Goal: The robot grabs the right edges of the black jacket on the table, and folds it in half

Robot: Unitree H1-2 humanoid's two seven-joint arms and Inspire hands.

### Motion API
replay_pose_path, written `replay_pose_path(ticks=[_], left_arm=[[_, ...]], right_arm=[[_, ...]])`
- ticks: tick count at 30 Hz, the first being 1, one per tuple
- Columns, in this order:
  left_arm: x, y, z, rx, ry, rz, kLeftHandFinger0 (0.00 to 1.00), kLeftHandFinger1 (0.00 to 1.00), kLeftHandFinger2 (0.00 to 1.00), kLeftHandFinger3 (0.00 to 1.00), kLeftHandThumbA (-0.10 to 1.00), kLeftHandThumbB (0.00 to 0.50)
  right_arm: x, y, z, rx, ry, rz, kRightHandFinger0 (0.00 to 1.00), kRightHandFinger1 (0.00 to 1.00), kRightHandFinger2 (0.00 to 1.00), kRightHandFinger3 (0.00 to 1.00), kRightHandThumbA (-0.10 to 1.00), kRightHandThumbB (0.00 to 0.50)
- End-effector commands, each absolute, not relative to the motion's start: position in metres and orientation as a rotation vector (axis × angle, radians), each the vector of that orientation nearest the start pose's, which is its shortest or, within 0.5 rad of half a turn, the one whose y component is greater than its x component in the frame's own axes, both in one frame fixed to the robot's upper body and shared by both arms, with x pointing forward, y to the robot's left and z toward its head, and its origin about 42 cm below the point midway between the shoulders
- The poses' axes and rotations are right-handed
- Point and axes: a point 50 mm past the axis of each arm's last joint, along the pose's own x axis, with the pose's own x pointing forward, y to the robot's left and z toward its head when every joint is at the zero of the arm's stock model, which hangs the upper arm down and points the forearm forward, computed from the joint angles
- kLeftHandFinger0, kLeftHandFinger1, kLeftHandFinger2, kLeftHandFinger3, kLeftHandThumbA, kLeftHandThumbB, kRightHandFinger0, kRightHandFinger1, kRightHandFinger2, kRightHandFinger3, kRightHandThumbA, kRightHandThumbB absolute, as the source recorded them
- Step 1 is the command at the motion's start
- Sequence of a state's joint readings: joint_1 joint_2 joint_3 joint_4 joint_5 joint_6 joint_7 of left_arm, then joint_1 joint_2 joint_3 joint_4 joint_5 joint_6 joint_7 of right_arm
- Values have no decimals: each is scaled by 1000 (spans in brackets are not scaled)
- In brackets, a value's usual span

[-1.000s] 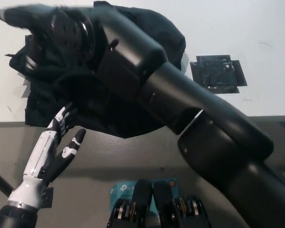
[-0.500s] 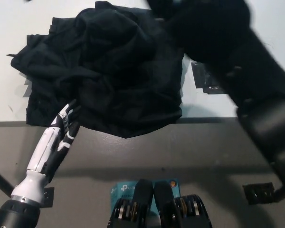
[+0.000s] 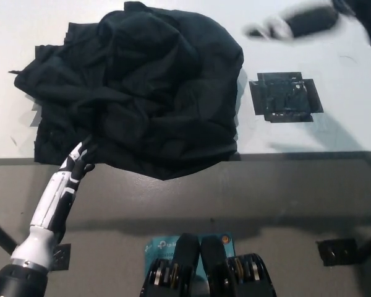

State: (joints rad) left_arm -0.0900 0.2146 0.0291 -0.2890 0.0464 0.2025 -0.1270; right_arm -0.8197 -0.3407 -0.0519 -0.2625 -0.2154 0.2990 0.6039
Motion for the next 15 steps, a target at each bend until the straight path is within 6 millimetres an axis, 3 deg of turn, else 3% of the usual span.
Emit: replay_pose_path(ticks=[1,5,9,13,15], left_arm=[[288,285,191,212,-218,-27,1000,1000,1000,1000,1000,33],[288,286,188,202,-216,-15,1000,1000,1000,1000,1000,24],[280,287,183,184,-200,-18,1000,1000,1000,1000,1000,12],[280,290,186,189,-208,-5,1000,1000,1000,1000,1000,14],[277,292,184,191,-205,-2,1000,1000,1000,1000,1000,25]], right_arm=[[279,-296,400,-308,-790,323,1000,1000,1000,1000,1000,383],[270,-291,374,-245,-765,329,1000,1000,1000,1000,1000,398],[268,-284,326,-165,-654,337,1000,1000,1000,1000,1000,365],[283,-276,274,-154,-527,307,1000,1000,1000,1000,1000,303],[286,-273,252,-108,-462,285,1000,1000,1000,1000,1000,316]])
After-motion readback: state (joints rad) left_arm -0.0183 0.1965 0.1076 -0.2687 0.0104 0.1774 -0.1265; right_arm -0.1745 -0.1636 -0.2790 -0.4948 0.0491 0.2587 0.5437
